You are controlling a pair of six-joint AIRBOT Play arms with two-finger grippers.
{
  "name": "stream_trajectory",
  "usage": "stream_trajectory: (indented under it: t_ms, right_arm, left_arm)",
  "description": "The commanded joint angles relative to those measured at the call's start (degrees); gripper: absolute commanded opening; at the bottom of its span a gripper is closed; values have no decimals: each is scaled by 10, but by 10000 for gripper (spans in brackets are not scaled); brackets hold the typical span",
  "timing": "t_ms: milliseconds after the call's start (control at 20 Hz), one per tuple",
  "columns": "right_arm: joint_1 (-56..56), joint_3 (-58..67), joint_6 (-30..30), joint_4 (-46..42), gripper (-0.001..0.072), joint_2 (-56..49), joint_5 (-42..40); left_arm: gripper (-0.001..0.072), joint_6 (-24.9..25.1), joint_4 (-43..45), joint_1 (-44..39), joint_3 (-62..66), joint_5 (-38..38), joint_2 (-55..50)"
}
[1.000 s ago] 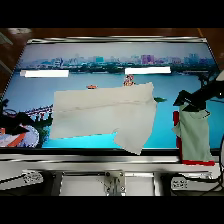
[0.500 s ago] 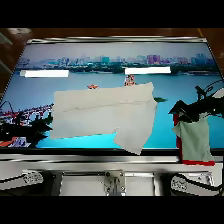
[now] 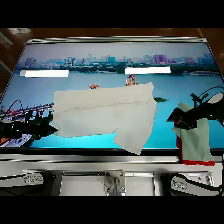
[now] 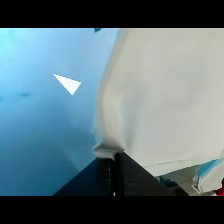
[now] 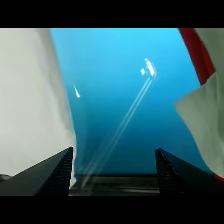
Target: Fold the shirts.
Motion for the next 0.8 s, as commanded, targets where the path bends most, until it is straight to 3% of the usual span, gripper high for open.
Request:
stream_trajectory:
  t_ms: [0,200,500,600,650,700,750]
  right_arm:
    - [40,-64,-38,24,622,0,-1]
    - [81,-124,-33,116,621,-1,-108]
    - [142,-145,-35,163,615,-34,-138]
    - [166,-145,-25,163,542,-34,-151]
    - [172,-145,-21,164,541,-34,-152]
    - [172,-145,-24,174,459,-33,-149]
    - [171,-144,-24,181,255,-32,-137]
  left_arm:
    - [37,16,-10,-3,0,-32,9]
    - [38,16,-10,-2,1,-32,25]
    - [38,24,-11,-2,9,-21,25]
    - [37,24,-11,-2,19,-21,25]
    - [38,24,-11,-2,25,-19,25]
    - [38,24,-11,-2,33,-19,25]
    - [37,24,-11,-2,43,-20,25]
